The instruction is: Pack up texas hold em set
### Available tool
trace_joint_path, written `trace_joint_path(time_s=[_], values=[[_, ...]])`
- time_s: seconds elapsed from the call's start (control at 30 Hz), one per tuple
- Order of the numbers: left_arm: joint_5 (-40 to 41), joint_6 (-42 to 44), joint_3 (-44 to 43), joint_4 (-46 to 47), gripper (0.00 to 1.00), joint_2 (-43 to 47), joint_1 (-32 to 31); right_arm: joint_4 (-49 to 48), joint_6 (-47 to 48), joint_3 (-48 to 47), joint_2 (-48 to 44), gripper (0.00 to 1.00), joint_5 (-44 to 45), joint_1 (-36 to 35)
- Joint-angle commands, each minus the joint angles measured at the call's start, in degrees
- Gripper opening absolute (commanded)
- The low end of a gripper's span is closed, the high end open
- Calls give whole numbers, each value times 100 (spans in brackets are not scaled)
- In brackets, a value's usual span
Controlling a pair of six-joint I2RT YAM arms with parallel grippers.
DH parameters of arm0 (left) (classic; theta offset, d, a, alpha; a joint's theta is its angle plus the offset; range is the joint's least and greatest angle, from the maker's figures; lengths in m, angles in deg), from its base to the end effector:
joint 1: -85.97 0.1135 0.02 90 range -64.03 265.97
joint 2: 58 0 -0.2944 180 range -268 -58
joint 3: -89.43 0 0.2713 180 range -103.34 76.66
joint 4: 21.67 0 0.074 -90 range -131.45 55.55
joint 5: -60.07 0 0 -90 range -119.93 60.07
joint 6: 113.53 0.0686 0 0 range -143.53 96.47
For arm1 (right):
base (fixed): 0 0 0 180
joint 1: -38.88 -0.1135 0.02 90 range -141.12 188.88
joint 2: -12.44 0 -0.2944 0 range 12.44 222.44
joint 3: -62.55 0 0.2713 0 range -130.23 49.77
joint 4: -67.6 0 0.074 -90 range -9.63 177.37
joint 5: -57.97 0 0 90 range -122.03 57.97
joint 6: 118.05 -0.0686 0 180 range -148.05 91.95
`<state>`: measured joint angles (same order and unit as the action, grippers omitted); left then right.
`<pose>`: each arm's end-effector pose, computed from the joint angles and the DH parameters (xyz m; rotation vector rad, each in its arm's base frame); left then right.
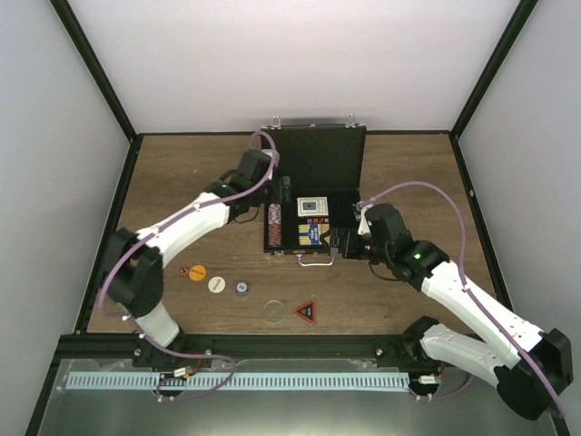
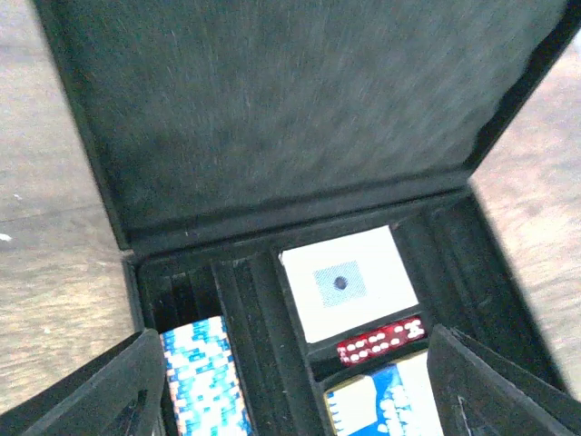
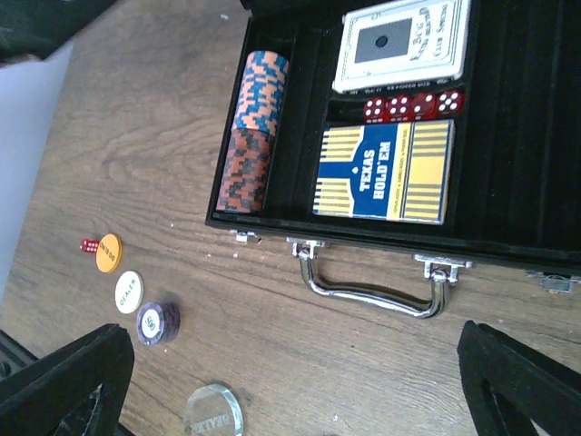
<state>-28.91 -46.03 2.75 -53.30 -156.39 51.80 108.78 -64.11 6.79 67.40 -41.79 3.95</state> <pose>0.3584 -0.2418 0.2518 0.2324 2.3642 -0.4677 0.1820 0.1413 0.2666 -0.0712 2.4069 0.8131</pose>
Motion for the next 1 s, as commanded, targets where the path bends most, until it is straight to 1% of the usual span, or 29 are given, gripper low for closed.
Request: trace_joint_path(time_s=[0.0, 0.1, 0.17, 0.3, 0.43, 0.57, 0.7, 0.83, 0.97], values=[[333, -240, 447, -286, 83, 1010, -2, 270, -95, -237, -289, 100, 397, 49], [519, -446, 1214, -617, 85, 1712, -1, 343, -157, -174, -415, 100, 332, 48], [494, -599, 1662, -879, 85, 2084, -2, 369, -234, -83, -482, 100, 295, 49], [441, -971, 2269, -1599, 83, 2541, -40, 387, -419, 103, -538, 100, 150, 49], [331, -1377, 2846, -1811, 81, 2977, -169, 331, -614, 333, -556, 100, -98, 48], [388, -1716, 3236, -1817, 80, 3352, -395, 194, -739, 497, -482, 100, -391, 49], [485, -2040, 3469, -1822, 79, 3460, -627, 105, -675, 522, -302, 100, -654, 48], [560, -2098, 3457, -1877, 72, 3268, -1023, 167, -533, 423, -142, 100, -669, 48], [894, -2218, 3339, -2052, 72, 2984, -1469, 189, -393, 350, -108, 100, -707, 42]])
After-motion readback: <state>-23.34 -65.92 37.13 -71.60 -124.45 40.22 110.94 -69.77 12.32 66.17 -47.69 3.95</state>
